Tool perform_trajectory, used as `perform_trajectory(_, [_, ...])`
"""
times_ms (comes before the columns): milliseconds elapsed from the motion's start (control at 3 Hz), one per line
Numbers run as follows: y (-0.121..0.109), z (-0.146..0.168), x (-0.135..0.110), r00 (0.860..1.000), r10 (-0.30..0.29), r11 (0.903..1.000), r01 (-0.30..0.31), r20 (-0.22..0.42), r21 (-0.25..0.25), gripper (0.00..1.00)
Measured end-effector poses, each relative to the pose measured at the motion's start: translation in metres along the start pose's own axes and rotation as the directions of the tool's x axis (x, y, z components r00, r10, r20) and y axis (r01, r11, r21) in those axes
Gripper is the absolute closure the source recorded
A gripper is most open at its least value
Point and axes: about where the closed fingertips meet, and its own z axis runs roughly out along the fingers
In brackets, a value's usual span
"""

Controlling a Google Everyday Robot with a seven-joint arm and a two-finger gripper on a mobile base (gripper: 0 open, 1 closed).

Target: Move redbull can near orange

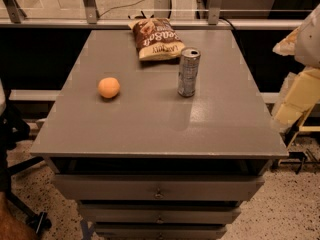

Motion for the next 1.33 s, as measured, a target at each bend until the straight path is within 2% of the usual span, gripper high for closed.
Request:
perform_trajectory(333, [-0.030, 0.013, 0.004, 0.992, 0.066, 0.9974, -0.069, 0.107, 0.020, 0.00])
perform_trajectory(667, [-0.072, 0.036, 0.006, 0.966, 0.102, 0.9927, -0.114, 0.238, 0.038, 0.00])
perform_trajectory(1000, [-0.104, 0.057, 0.003, 0.932, 0.104, 0.9909, -0.127, 0.346, 0.045, 0.00])
perform_trajectory(1333, [-0.129, 0.070, -0.018, 0.876, 0.058, 0.9946, -0.092, 0.478, 0.048, 0.00])
